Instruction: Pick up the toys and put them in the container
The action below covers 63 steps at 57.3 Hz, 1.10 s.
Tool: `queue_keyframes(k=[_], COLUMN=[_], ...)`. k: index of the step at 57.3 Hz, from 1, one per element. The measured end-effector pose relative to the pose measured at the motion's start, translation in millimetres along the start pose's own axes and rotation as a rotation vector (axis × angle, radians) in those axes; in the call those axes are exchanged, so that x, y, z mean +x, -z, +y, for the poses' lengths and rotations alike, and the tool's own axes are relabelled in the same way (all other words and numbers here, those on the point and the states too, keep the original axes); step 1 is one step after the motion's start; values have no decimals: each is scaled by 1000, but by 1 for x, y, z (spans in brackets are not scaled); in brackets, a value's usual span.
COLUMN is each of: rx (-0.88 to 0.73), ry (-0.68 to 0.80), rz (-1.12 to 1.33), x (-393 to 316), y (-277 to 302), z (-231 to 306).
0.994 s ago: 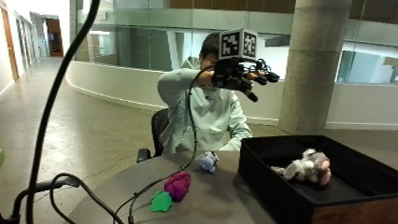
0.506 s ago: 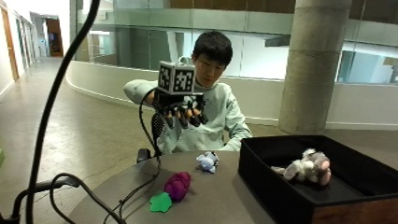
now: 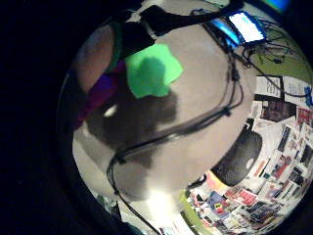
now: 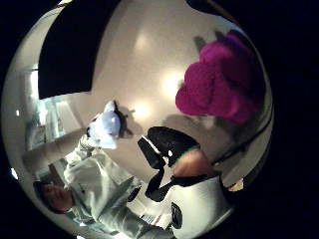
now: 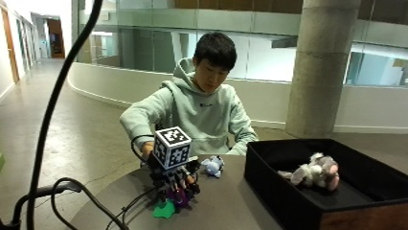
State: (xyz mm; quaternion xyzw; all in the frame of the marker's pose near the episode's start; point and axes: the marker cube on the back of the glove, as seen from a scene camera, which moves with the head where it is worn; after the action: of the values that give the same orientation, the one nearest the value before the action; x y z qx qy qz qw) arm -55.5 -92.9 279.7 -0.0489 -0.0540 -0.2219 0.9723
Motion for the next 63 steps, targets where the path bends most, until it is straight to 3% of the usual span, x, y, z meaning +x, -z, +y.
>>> queue_keyframes(k=[15,30,41,52,63], rx=[192,364,257,153,318], ry=[19,-30,-88,-46,37], rz=[-118,-68,-10,4,23], x=[-8,-17,-36,-66,-134], y=[-15,-7,9,73,187], z=[-24,-45,-43,-28,-18])
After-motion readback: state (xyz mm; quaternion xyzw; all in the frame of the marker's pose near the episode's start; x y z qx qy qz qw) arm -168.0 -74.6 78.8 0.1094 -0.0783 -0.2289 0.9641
